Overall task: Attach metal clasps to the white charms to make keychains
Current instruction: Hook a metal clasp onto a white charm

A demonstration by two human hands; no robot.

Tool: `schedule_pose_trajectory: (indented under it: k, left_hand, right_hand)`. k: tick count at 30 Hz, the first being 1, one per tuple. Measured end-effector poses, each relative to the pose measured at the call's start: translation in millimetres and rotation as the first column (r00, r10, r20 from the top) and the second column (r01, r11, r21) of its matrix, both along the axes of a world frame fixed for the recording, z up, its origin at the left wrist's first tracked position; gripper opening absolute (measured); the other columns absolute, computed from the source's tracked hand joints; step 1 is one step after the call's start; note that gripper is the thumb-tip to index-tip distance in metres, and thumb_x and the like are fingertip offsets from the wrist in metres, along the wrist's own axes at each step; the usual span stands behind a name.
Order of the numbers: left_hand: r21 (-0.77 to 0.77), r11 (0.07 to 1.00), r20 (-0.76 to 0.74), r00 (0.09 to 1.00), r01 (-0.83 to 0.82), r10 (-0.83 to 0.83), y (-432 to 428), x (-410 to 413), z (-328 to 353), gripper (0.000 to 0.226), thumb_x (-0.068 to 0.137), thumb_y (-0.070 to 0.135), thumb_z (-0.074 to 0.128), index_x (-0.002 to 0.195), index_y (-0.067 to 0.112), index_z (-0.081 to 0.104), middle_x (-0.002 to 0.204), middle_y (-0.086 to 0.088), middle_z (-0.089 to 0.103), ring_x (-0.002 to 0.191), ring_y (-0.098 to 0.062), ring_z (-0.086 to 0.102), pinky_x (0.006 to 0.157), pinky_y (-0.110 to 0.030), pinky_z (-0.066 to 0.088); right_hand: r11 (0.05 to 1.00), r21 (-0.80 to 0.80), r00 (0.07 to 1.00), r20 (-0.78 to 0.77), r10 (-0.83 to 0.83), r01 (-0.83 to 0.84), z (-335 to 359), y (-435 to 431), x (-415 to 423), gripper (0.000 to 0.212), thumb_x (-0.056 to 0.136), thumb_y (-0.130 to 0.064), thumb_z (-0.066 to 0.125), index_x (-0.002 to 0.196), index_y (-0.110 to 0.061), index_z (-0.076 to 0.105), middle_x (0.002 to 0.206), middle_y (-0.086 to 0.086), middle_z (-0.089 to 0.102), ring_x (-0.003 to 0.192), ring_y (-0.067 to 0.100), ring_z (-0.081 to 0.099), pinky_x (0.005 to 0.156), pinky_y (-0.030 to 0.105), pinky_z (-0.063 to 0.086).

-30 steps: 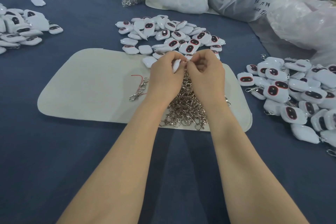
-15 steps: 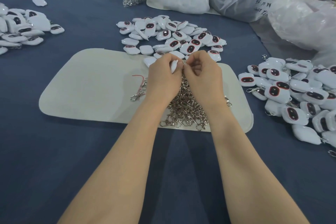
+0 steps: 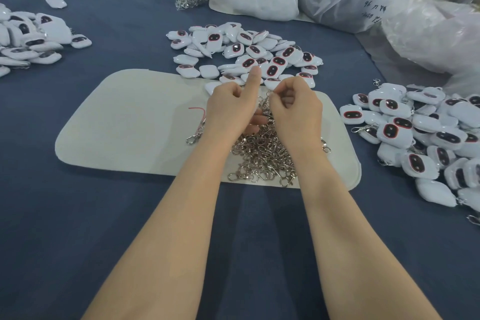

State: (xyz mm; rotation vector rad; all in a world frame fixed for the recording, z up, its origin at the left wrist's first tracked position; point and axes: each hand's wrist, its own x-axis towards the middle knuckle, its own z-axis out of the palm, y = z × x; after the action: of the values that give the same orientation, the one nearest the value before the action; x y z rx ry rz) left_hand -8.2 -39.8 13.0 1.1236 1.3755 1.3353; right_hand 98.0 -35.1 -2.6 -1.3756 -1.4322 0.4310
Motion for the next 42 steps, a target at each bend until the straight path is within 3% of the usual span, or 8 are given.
schedule_pose_trajectory:
  k: [6,9,13,19,25,30,33,42]
  left_hand:
    - [-0.048,0.999,-0.011,1.000,-0.005,0.004,-1,1,-1,0.065,0.093,0.065,0.023,0.068,0.011,0.049,0.053,0.001,0.059,0.050,-0.019,0.067,0.041,-0.025,0.049]
    - [-0.003,0.997,-0.158,0.984,-0.079,0.077,1,3,-1,0.062,0.095,0.063,0.022,0.055,0.018,0.039,0.044,0.008,0.044,0.051,-0.014,0.054,0.051,-0.032,0.040]
    - [0.062,0.997,-0.268,0.961,-0.049,0.064,-4,16,-4,0.065,0.097,0.057,0.025,0.048,0.019,0.041,0.038,0.010,0.048,0.041,0.001,0.046,0.046,-0.016,0.032]
    - [0.113,0.984,-0.193,0.975,0.136,-0.113,-8,26,-5,0.058,0.096,0.055,0.037,0.050,0.021,0.042,0.037,0.013,0.044,0.037,0.002,0.042,0.042,-0.010,0.034]
    - [-0.041,0.848,0.146,0.843,0.528,-0.518,-9,15,-2,0.027,0.096,0.024,0.054,0.089,-0.001,0.064,0.081,-0.009,0.061,0.071,-0.013,0.058,0.076,-0.027,0.053]
    - [-0.066,0.954,0.014,0.956,0.292,-0.292,-7,10,-3,0.017,0.100,0.018,0.045,0.104,0.012,0.060,0.098,-0.008,0.064,0.073,-0.012,0.069,0.067,-0.030,0.059]
    - [-0.002,0.995,0.009,0.995,0.097,-0.097,-3,4,-2,0.014,0.100,0.026,0.044,0.104,0.018,0.054,0.086,0.002,0.058,0.048,0.002,0.058,0.047,-0.018,0.049]
    - [-0.001,0.993,-0.080,0.989,0.121,-0.121,1,9,-7,0.007,0.088,0.026,0.052,0.094,0.024,0.048,0.075,0.005,0.049,0.062,-0.014,0.045,0.065,-0.035,0.041]
  right_hand:
    - [0.999,0.033,1.000,-0.030,-0.008,0.009,4,-4,-4,0.016,0.085,-0.004,0.057,0.082,-0.019,0.053,0.070,-0.015,0.054,0.062,-0.005,0.050,0.064,0.009,0.043]
    - [0.999,0.050,0.998,-0.056,-0.002,0.005,7,-6,-8,0.017,0.085,-0.003,0.057,0.081,-0.020,0.053,0.070,-0.014,0.054,0.062,-0.001,0.050,0.064,0.012,0.044]
    - [0.996,0.092,0.994,-0.106,-0.002,0.012,10,-9,-15,0.022,0.086,-0.005,0.058,0.078,-0.023,0.050,0.071,-0.014,0.056,0.063,-0.002,0.053,0.064,0.010,0.043]
    - [0.990,0.066,0.974,-0.200,-0.111,0.127,11,-5,-6,0.021,0.089,-0.008,0.056,0.081,-0.025,0.046,0.074,-0.015,0.054,0.060,-0.003,0.051,0.061,0.008,0.039]
    - [0.969,0.027,0.936,-0.266,-0.229,0.245,9,2,6,0.015,0.087,-0.007,0.055,0.084,-0.020,0.049,0.075,-0.011,0.054,0.072,0.013,0.057,0.063,0.013,0.042]
    - [0.970,0.001,0.936,-0.261,-0.236,0.244,8,3,12,0.011,0.086,-0.006,0.056,0.086,-0.017,0.052,0.074,-0.011,0.055,0.068,0.005,0.053,0.063,0.009,0.042]
    - [0.979,-0.008,0.966,-0.164,-0.201,0.202,5,3,10,0.012,0.087,-0.007,0.055,0.085,-0.019,0.052,0.073,-0.015,0.053,0.066,0.001,0.051,0.064,0.007,0.041]
    - [0.997,0.001,0.996,0.030,-0.079,0.079,1,2,2,0.012,0.089,-0.005,0.054,0.086,-0.017,0.051,0.071,-0.015,0.052,0.063,0.000,0.050,0.061,0.004,0.038]
